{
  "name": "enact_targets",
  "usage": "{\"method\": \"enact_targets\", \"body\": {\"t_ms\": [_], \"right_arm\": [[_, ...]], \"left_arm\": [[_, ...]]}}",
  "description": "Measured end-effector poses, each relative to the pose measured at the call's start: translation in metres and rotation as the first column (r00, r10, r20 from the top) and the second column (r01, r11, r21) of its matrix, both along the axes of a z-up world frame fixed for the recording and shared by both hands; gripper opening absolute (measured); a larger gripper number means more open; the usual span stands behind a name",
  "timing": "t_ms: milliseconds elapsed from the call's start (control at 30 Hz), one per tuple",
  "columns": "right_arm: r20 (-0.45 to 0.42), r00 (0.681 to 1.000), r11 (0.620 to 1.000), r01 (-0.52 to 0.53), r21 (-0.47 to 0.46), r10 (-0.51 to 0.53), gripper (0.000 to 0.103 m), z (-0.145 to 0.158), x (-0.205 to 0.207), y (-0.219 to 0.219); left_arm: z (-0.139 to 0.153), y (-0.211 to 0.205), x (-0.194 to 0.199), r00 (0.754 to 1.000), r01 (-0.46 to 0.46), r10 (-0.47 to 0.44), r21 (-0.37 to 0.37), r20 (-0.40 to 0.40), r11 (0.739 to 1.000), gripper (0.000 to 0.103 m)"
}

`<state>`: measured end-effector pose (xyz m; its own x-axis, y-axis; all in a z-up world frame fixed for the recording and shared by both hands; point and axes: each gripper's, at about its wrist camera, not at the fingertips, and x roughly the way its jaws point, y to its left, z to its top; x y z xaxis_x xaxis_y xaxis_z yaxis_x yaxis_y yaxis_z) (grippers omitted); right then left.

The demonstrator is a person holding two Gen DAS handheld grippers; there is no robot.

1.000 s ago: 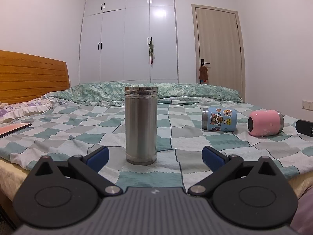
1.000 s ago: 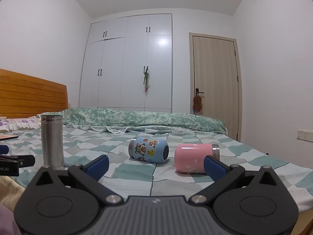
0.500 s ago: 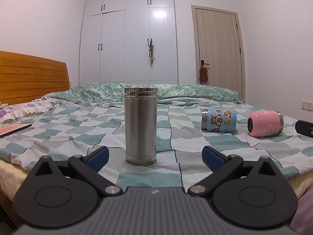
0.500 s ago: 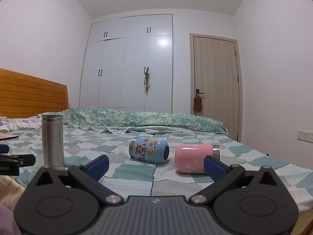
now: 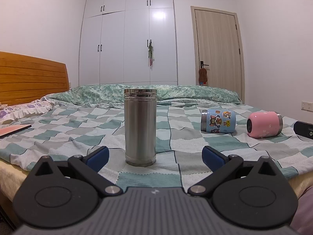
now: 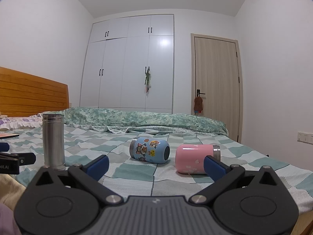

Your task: Flip cup upright

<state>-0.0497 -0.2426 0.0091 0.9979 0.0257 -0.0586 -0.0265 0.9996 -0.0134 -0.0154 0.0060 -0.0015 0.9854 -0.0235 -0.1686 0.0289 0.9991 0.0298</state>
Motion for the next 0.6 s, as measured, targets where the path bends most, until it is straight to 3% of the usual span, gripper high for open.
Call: {"method": "enact_targets", "body": {"t_ms": [600], "right_arm": [[0.005, 1.000, 1.000, -0.002, -0.012, 0.003, 0.103, -0.0012, -0.0002, -0.0006]], "left_arm": [[0.0007, 0.0005, -0.0011, 1.000, 0.003, -0.003, 0.001, 0.000, 1.000, 0.103]]}}
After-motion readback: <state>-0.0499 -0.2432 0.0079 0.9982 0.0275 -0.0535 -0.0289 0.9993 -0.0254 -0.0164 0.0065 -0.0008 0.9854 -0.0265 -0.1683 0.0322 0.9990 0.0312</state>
